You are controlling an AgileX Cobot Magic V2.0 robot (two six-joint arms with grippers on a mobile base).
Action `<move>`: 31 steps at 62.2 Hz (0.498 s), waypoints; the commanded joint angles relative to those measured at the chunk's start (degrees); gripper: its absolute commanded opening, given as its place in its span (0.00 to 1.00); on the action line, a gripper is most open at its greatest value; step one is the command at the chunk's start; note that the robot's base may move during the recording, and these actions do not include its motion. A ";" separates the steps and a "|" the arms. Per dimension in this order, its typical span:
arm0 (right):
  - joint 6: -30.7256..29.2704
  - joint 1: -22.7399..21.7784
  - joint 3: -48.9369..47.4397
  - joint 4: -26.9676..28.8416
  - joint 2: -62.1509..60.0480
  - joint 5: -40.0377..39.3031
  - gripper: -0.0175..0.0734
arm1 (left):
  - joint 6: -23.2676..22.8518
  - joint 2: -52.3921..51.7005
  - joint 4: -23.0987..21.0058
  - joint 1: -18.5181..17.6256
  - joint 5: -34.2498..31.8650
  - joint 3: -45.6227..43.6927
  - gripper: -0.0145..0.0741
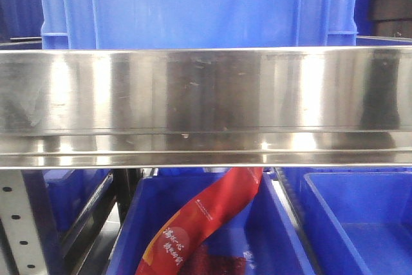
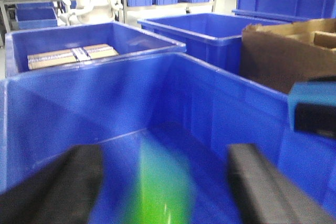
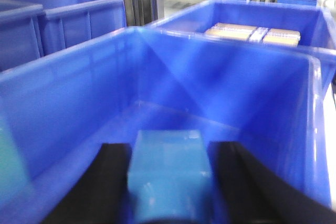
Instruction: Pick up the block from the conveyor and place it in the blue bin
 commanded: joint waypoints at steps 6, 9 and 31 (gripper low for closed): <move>-0.19 0.04 -0.75 -0.31 0.06 -0.74 0.67 | 0.00 -0.15 -0.44 -0.34 -1.00 -0.49 0.65; -0.19 0.04 -0.75 -0.31 -0.04 -0.74 0.64 | 0.00 -0.15 -0.44 -0.34 -0.86 -0.49 0.62; -0.07 -2.18 -0.75 1.14 -3.19 -1.80 0.02 | 0.00 -1.98 0.06 0.49 -0.97 -0.49 0.04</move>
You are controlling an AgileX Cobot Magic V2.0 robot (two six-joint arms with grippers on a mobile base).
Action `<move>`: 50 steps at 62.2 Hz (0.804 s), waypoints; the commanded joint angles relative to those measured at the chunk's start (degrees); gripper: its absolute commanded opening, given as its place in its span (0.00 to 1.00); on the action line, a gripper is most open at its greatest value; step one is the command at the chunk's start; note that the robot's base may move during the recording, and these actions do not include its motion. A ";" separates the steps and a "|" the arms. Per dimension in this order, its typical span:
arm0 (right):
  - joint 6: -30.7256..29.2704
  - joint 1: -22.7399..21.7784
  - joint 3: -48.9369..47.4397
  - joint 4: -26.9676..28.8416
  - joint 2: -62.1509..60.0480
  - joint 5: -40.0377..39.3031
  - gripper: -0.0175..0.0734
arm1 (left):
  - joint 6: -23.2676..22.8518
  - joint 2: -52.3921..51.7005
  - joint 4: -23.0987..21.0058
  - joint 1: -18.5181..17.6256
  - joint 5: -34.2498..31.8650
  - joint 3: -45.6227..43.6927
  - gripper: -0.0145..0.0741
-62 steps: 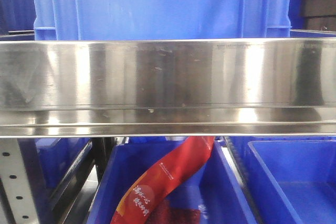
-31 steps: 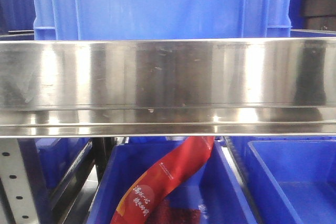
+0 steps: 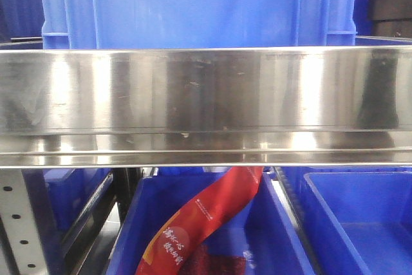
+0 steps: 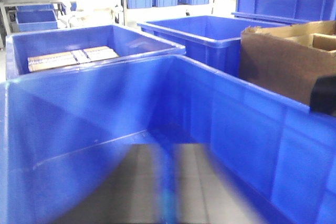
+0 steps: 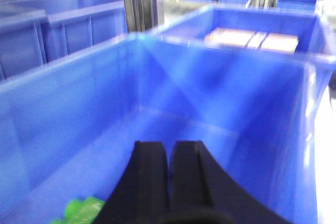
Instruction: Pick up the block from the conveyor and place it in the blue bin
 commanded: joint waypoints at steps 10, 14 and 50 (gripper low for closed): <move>-0.07 -4.47 1.90 2.41 -7.11 -1.53 0.02 | 0.00 -6.46 -1.73 4.38 1.70 0.15 0.04; -0.07 -5.82 4.69 2.41 -9.82 -2.16 0.02 | 0.00 -9.36 -3.24 6.34 2.69 2.08 0.04; -0.07 -8.87 42.04 2.41 -43.71 -11.15 0.02 | 0.00 -54.28 -4.28 12.24 1.60 42.59 0.04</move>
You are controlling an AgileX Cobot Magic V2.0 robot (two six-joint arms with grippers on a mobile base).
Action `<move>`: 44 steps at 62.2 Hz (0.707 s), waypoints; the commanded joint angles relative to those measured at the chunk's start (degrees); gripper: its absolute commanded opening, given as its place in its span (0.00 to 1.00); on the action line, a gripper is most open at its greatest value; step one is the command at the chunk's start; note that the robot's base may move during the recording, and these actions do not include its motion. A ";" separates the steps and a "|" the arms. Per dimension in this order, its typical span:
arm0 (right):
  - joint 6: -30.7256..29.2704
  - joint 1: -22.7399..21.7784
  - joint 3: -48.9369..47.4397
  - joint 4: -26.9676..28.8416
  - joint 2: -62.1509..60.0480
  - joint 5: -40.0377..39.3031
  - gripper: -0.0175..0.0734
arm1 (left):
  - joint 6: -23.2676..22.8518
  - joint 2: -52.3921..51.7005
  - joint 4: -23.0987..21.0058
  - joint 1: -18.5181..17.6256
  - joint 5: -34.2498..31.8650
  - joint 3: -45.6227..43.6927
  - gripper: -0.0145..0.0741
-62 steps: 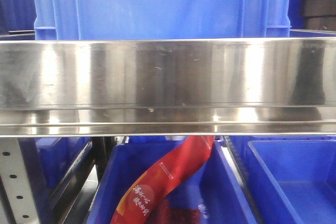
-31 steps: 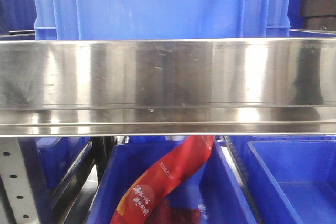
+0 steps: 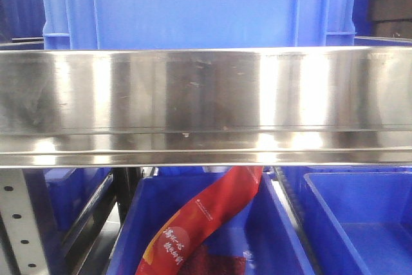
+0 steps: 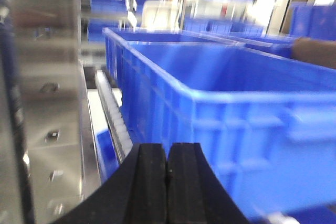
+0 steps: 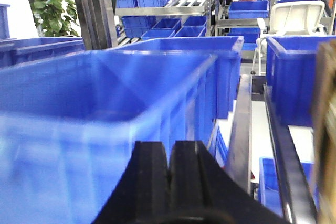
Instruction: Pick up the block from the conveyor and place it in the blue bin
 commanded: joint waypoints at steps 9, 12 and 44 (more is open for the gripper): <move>-0.07 -0.32 6.12 0.17 -11.48 1.12 0.02 | 0.00 -15.34 -0.38 0.29 -1.20 7.68 0.04; -0.07 -0.32 6.25 0.17 -13.01 1.83 0.02 | 0.00 -18.14 -0.38 0.29 -1.20 8.21 0.04; -0.07 -0.32 6.25 0.17 -17.70 2.21 0.02 | 0.00 -27.10 -0.38 0.29 -2.26 8.36 0.04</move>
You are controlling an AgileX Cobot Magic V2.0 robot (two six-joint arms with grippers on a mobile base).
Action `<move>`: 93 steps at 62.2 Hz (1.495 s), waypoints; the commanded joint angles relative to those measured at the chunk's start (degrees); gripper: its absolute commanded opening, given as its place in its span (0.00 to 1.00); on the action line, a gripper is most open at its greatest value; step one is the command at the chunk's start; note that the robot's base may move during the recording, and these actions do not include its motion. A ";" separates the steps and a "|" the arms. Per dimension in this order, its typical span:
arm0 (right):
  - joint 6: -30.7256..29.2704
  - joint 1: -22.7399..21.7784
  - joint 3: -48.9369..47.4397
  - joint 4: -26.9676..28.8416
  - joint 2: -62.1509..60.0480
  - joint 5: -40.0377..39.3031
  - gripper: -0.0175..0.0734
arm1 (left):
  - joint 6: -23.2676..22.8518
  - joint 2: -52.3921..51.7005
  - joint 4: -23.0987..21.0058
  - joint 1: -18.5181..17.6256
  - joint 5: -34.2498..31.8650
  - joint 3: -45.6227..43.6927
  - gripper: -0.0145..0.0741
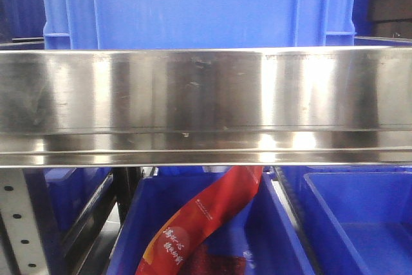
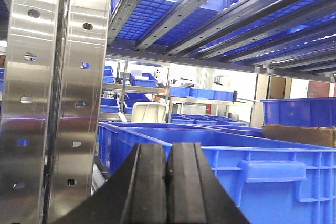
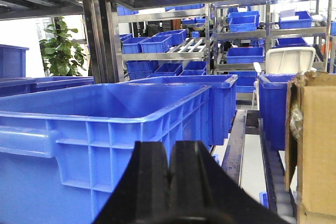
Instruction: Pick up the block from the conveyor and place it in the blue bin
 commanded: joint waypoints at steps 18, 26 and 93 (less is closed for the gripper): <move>-0.19 -10.07 8.41 0.06 -6.11 2.83 0.02 | 0.00 -0.34 -0.38 0.29 -0.76 0.08 0.04; -0.19 -13.87 16.08 0.06 -12.19 2.53 0.02 | 0.00 -0.34 -0.38 0.29 -0.76 0.08 0.04; -0.19 -14.20 23.82 -1.57 -20.68 2.14 0.01 | 0.00 -0.34 -0.28 0.29 -0.63 0.08 0.04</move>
